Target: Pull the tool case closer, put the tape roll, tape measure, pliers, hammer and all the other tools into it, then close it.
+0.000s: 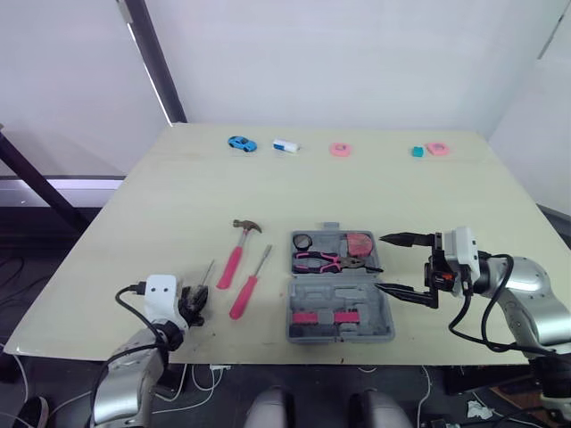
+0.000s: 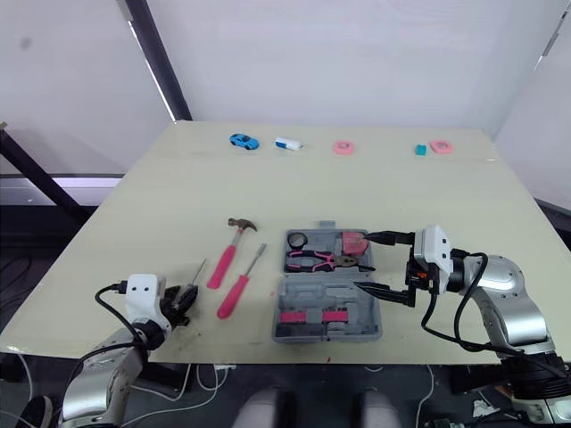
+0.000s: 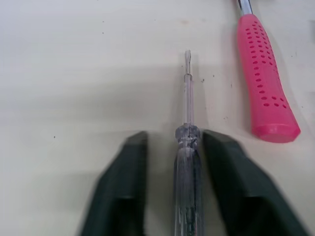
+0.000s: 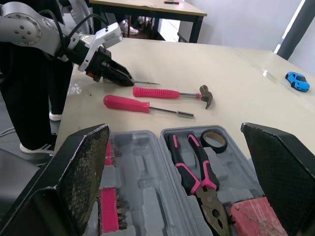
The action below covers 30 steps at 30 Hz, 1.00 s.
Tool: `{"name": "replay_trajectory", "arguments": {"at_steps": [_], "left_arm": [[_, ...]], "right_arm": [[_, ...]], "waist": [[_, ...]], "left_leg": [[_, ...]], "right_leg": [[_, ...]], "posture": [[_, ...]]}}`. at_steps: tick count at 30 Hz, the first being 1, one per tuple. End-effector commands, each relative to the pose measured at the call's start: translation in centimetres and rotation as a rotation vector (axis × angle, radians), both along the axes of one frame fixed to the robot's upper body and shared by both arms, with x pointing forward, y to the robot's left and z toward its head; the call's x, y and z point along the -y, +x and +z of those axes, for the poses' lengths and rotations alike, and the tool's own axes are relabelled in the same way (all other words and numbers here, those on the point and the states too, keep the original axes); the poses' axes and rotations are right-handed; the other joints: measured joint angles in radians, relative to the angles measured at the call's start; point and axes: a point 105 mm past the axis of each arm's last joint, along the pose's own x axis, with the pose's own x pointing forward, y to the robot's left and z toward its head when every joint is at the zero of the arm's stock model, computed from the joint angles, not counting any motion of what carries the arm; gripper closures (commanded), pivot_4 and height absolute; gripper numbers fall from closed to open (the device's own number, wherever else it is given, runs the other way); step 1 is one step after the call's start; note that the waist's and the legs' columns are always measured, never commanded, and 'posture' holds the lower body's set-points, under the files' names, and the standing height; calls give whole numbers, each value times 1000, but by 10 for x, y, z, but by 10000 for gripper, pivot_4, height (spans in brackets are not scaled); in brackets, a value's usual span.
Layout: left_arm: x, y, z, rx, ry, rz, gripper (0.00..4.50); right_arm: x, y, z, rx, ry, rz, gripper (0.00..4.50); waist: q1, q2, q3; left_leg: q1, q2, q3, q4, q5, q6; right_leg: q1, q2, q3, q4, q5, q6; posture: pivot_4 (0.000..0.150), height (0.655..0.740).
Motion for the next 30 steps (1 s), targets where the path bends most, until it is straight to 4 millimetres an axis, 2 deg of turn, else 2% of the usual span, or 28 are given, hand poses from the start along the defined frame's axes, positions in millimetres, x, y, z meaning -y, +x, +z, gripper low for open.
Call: {"name": "replay_trajectory", "arguments": {"at_steps": [1,7,12,19,23,30], "left_arm": [[9,0,-6,-14,-11,-33,44424],[6,-5,-6,-4,-7,-36,44054],[2,-7,22,68,-9,-95,44054],[-7,-9,56,18,123,-283,44054],[9,-2,79,12,128,-441,44054],[63,6,103,-59,209,-854,44054]], "right_arm": [[-2,-3,8,45,3,12,0],[-4,-4,7,41,12,20,0],[-5,-8,9,29,28,54,0],[-4,-13,12,-7,45,107,0],[-3,-11,12,-15,49,105,0],[7,-13,9,-21,36,69,0]], "waist": [[0,0,0],[-2,0,0],[-3,-1,0],[-3,-1,1],[0,-1,2],[-1,-1,2]], "left_leg": [[0,0,0,0,0,0],[0,0,0,0,0,0],[-1,1,-1,0,0,0],[-1,2,-2,0,0,0],[-2,2,-2,0,0,0],[-2,1,0,-3,0,0]], "right_leg": [[0,0,0,0,0,0],[0,0,0,0,0,0],[0,0,0,-1,0,0],[-2,1,-1,-1,0,0],[-2,0,-1,-1,0,0],[-3,0,0,-2,0,0]], "posture": [[1500,7395],[1500,7395],[1500,7395],[1500,7395],[1500,7395],[1500,7395]]}}
